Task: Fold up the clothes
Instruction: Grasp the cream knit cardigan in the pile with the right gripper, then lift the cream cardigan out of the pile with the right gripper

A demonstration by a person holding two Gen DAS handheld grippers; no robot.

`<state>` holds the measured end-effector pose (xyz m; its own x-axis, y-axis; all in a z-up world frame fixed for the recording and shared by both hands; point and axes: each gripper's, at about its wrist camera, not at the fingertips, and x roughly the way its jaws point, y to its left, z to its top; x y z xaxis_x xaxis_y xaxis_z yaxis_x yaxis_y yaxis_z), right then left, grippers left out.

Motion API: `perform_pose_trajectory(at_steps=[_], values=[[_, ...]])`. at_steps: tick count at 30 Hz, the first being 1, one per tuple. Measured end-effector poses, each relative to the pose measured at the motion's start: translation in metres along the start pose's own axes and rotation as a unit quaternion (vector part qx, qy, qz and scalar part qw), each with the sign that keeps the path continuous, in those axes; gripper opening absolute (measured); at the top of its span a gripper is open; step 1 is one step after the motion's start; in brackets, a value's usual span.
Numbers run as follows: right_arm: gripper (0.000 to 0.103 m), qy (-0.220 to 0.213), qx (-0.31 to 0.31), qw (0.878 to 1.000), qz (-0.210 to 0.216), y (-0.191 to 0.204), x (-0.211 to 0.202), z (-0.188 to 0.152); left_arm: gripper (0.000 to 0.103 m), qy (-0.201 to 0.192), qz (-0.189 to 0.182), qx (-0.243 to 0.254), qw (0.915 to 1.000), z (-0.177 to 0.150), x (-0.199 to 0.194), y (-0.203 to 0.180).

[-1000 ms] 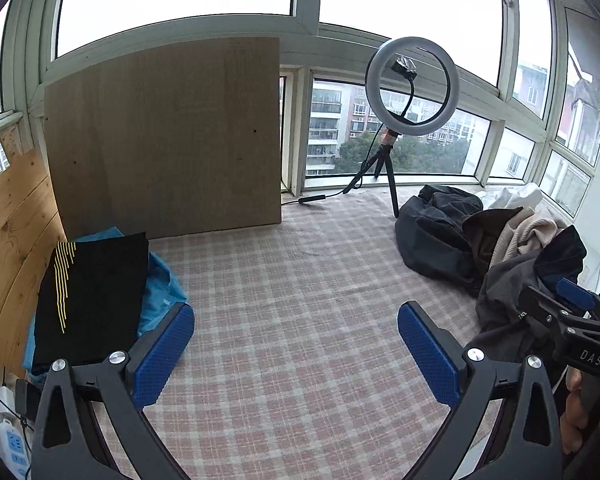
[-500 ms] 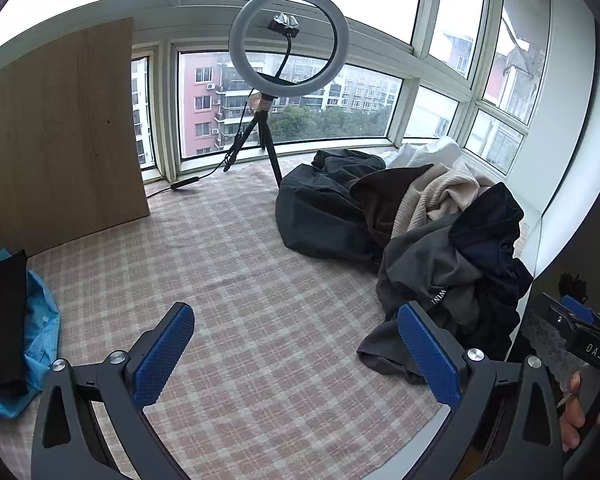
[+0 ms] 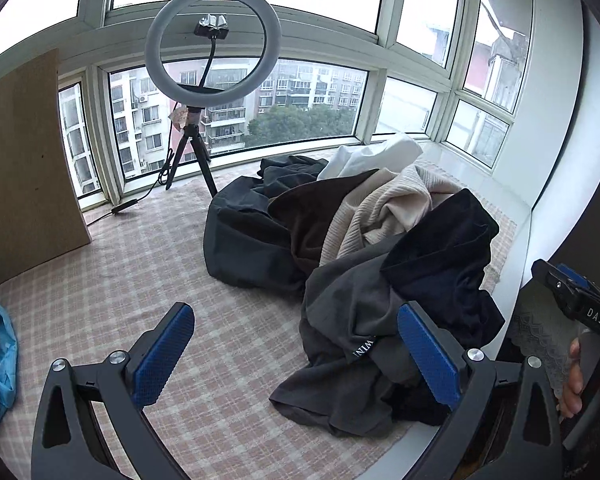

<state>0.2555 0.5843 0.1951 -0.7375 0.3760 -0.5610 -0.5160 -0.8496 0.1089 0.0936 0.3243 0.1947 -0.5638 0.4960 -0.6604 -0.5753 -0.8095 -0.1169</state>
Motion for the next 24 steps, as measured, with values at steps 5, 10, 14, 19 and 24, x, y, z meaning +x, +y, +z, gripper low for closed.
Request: perform_pose_trajectory(at_steps=[5, 10, 14, 19, 24], values=[[0.103, -0.008, -0.089, 0.996, 0.019, -0.013, 0.056, 0.056, 0.102, -0.007, 0.027, -0.017, 0.9995, 0.007, 0.006, -0.005], [0.103, 0.079, -0.147, 0.983, 0.077, -0.027, 0.134, 0.086, 0.102, -0.002, 0.073, -0.048, 0.9962, 0.007, 0.010, 0.010], [0.103, 0.133, -0.173, 0.969, 0.113, -0.020, 0.182, 0.085, 0.102, 0.011, 0.098, -0.080, 0.9919, 0.006, 0.016, 0.026], [0.051, 0.174, -0.139, 0.960, 0.167, -0.017, 0.218, 0.082, 0.102, 0.022, 0.117, -0.090, 0.9889, 0.006, 0.020, 0.032], [0.012, 0.129, -0.080, 0.973, 0.171, -0.030, 0.196, 0.114, 0.102, 0.023, 0.131, -0.090, 0.9871, 0.009, 0.019, 0.037]])
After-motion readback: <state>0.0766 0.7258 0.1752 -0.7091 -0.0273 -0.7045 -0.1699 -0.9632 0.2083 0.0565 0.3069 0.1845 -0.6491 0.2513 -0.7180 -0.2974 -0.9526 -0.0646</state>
